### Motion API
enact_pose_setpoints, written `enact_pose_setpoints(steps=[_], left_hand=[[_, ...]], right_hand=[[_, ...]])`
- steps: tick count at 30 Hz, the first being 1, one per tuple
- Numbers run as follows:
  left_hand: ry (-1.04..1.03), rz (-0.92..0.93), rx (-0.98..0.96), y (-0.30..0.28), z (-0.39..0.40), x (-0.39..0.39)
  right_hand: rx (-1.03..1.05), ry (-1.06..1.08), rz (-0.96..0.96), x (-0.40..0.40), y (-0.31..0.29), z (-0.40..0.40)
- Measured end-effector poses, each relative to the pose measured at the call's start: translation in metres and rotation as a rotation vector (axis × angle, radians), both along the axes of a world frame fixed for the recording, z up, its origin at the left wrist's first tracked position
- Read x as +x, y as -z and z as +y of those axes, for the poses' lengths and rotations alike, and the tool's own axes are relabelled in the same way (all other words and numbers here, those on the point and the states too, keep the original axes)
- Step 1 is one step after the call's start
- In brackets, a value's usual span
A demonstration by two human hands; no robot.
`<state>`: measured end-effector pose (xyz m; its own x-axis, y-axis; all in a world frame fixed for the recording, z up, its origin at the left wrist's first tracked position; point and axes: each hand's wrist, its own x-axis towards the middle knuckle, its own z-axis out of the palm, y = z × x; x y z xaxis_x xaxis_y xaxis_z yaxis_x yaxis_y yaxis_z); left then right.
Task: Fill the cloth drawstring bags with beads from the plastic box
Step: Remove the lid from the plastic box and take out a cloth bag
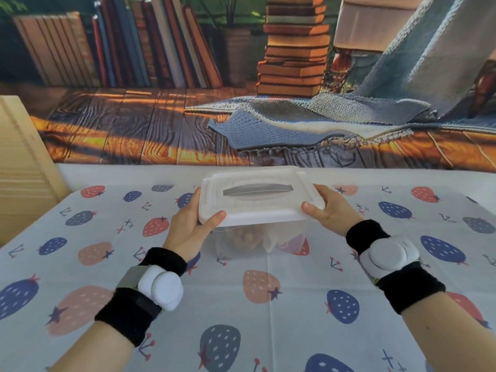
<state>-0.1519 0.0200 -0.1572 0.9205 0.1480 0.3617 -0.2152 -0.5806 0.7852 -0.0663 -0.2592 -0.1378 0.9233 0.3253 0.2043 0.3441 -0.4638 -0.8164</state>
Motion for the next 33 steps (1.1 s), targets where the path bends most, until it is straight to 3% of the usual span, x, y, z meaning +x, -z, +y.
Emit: enact_pose_setpoints(steps=[10,15,21,33], left_hand=[[-0.141,-0.039,0.021,0.001,-0.012,0.001],[-0.152,-0.003,0.026,0.001,-0.012,0.001],[0.011,0.053,0.041,0.003,0.003,-0.002],[0.100,-0.071,-0.155,-0.009,-0.001,-0.002]], right_hand=[[0.017,-0.127,0.015,-0.004,0.005,-0.004],[0.100,-0.033,-0.044,-0.013,0.011,0.004],[0.112,0.007,-0.088,-0.016,0.007,0.006],[0.255,-0.010,-0.006,-0.010,-0.014,0.009]])
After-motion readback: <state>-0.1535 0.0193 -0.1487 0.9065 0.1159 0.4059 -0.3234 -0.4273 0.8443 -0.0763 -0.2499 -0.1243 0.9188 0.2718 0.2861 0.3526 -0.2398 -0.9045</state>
